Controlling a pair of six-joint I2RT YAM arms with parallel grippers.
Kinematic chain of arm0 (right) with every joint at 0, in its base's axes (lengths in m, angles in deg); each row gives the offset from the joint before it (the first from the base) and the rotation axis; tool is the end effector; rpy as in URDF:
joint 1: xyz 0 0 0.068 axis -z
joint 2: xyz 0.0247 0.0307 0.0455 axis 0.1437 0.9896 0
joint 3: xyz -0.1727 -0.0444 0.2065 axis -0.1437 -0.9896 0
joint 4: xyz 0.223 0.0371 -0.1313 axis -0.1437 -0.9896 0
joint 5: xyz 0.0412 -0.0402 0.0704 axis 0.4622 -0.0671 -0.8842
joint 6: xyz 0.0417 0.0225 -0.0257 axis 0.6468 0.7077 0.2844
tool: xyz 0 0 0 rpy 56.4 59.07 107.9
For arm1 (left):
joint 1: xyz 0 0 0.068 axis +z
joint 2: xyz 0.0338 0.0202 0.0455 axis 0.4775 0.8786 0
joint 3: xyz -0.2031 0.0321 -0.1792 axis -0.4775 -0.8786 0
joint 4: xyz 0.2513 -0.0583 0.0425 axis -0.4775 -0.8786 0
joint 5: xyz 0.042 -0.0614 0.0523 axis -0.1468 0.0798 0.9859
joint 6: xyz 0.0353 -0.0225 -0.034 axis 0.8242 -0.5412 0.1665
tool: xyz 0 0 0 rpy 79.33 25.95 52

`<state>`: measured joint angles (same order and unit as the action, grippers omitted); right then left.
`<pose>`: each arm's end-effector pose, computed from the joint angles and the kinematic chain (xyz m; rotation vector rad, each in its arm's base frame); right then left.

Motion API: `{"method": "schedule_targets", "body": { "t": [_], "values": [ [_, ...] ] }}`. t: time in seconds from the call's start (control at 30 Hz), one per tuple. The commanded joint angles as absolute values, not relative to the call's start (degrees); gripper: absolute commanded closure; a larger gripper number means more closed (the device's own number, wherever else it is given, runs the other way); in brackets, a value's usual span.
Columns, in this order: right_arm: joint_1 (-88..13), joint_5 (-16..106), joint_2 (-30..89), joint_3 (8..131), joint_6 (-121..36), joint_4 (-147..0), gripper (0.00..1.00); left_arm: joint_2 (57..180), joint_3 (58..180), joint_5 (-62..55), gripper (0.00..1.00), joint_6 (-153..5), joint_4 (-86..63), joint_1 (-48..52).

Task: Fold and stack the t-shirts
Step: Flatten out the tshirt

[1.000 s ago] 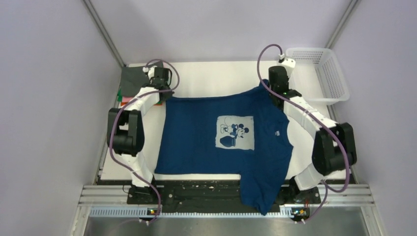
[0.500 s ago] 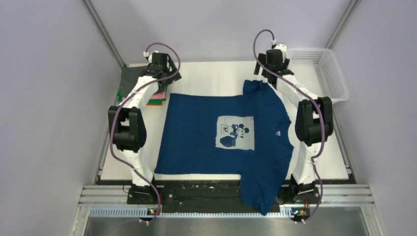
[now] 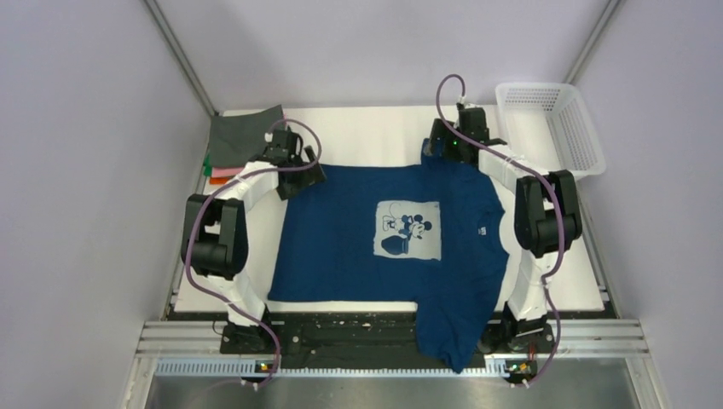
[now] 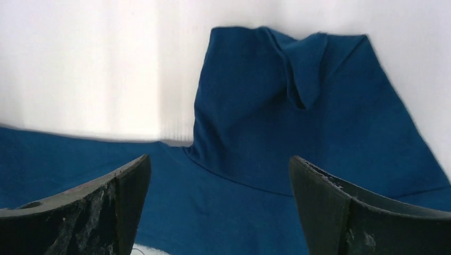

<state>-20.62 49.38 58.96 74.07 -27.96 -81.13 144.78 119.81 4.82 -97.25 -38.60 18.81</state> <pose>0.4298 0.0963 0.2226 0.1466 2.2584 0.3773 0.3774 -0.0645 0.2166 -0.5437 2.4817 -0.3079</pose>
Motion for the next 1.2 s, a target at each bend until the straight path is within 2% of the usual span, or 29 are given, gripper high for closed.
{"method": "schedule_targets", "body": {
  "t": [0.0, 0.17, 0.3, 0.4, 0.53, 0.63, 0.87, 1.0, 1.17],
  "values": [
    [-20.74, 45.44, 63.25, 76.26, -26.21, -75.95, 0.01, 139.88, 112.64, 1.58, 0.01, -97.54, -34.21, 18.68],
    [-20.71, 46.99, 69.43, 82.39, -25.01, -74.54, 0.02, 140.13, 108.38, 1.06, 0.01, -97.50, -32.47, 18.68],
    [-20.70, 55.33, 74.34, 88.65, -25.92, -73.51, 0.02, 142.52, 109.57, 2.14, 0.01, -97.23, -34.48, 18.68],
    [-20.63, 60.98, 81.11, 98.48, -29.40, -74.55, 0.01, 143.38, 109.96, 3.11, 0.01, -97.14, -35.05, 18.68],
    [-20.44, 60.82, 89.05, 114.74, -33.62, -81.84, 0.01, 143.34, 110.05, 6.04, 0.01, -97.13, -35.96, 18.68],
    [-20.48, 60.53, 89.12, 119.20, -34.56, -86.66, 0.01, 142.94, 110.29, 6.78, 0.01, -97.14, -36.53, 18.68],
    [-20.60, 57.19, 72.33, 101.37, -35.67, -86.61, 0.01, 139.79, 110.63, 5.03, 0.01, -97.32, -36.22, 18.69],
    [-21.32, 56.87, 60.10, 85.22, -33.86, -85.95, 0.01, 137.91, 111.22, 3.31, 0.01, -97.64, -37.02, 18.44],
    [-23.69, 62.06, 45.41, 64.85, -26.70, -86.36, 0.02, 140.14, 116.93, 7.09, 0.01, -96.37, -43.91, 17.47]
  ]
}}
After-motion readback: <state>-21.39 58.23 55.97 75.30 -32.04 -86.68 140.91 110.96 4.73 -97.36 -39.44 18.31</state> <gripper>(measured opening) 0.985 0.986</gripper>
